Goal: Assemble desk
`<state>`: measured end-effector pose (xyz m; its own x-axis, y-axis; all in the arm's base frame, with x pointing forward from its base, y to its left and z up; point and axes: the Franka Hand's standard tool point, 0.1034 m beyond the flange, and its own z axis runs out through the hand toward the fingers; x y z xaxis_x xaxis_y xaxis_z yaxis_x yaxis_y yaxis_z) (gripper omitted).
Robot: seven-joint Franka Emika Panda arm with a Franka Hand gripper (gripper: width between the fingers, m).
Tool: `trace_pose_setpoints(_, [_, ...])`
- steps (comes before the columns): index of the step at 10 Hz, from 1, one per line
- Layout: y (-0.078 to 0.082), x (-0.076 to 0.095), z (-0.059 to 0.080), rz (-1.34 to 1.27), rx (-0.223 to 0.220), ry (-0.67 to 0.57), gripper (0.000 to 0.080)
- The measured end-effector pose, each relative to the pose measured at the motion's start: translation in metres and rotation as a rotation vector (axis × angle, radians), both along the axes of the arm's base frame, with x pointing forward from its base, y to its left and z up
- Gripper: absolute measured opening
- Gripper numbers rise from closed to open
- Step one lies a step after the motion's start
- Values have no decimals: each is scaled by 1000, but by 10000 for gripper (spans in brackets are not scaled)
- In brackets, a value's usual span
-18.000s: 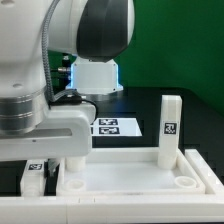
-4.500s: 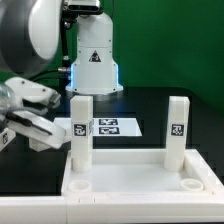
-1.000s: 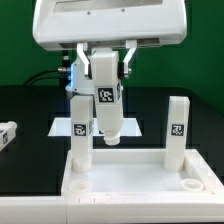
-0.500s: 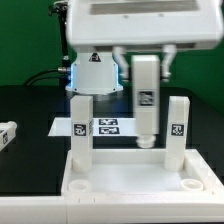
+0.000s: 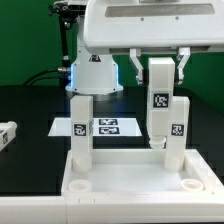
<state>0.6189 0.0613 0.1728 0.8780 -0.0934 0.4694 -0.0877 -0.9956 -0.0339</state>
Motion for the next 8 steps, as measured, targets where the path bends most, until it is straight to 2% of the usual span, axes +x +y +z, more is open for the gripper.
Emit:
trace_pose_setpoints(1, [14, 0, -6, 35, -15, -7, 287])
trace_pose_setpoints(3, [30, 2, -18, 82, -36, 3, 287])
trace_pose_setpoints(7, [29, 1, -20, 82, -38, 6, 287])
trace_pose_setpoints(8, [40, 2, -27, 94, -43, 5, 287])
